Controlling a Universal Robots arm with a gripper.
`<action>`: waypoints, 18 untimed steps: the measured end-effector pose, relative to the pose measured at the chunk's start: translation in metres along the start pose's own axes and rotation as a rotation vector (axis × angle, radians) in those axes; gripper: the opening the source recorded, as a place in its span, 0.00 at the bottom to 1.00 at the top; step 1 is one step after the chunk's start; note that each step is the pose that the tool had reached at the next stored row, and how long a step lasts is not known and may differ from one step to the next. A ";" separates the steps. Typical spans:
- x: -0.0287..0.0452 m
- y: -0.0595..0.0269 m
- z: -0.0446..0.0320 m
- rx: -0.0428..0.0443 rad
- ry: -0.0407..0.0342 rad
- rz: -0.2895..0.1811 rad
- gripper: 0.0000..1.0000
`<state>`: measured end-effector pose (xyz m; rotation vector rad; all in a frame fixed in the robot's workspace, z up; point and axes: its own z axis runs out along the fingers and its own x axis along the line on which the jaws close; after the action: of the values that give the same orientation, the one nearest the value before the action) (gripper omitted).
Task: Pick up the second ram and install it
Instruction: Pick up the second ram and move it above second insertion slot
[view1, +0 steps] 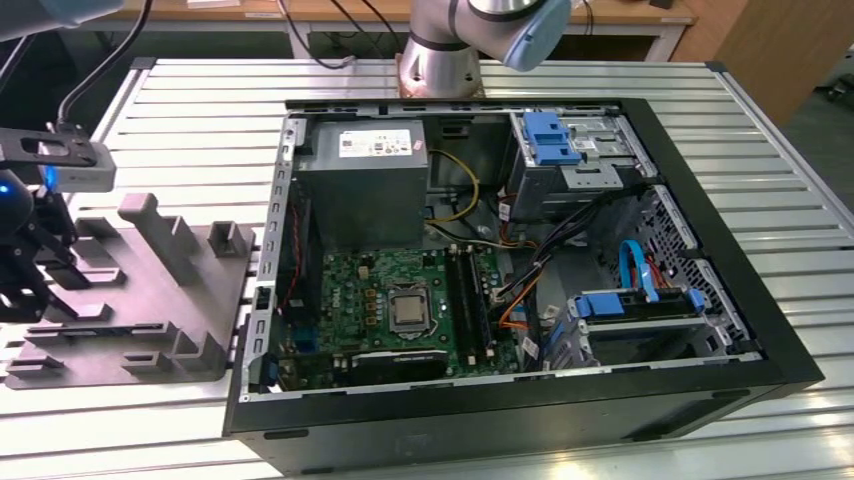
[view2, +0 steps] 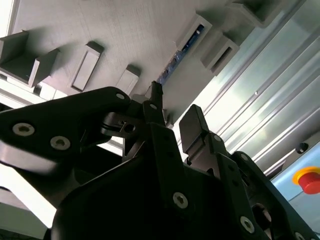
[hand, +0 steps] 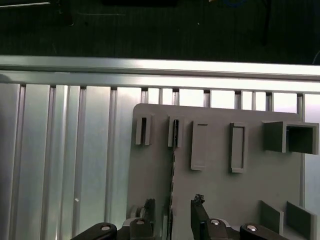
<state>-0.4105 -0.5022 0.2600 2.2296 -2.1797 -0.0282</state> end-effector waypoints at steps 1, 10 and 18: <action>-0.0001 0.0000 0.0013 0.0026 0.0000 0.000 0.41; -0.0002 0.0032 0.0124 0.0063 -0.0002 0.019 0.41; -0.0002 0.0067 0.0265 0.0083 0.0000 0.019 0.41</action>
<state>-0.4179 -0.5022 0.2337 2.2132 -2.2047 -0.0188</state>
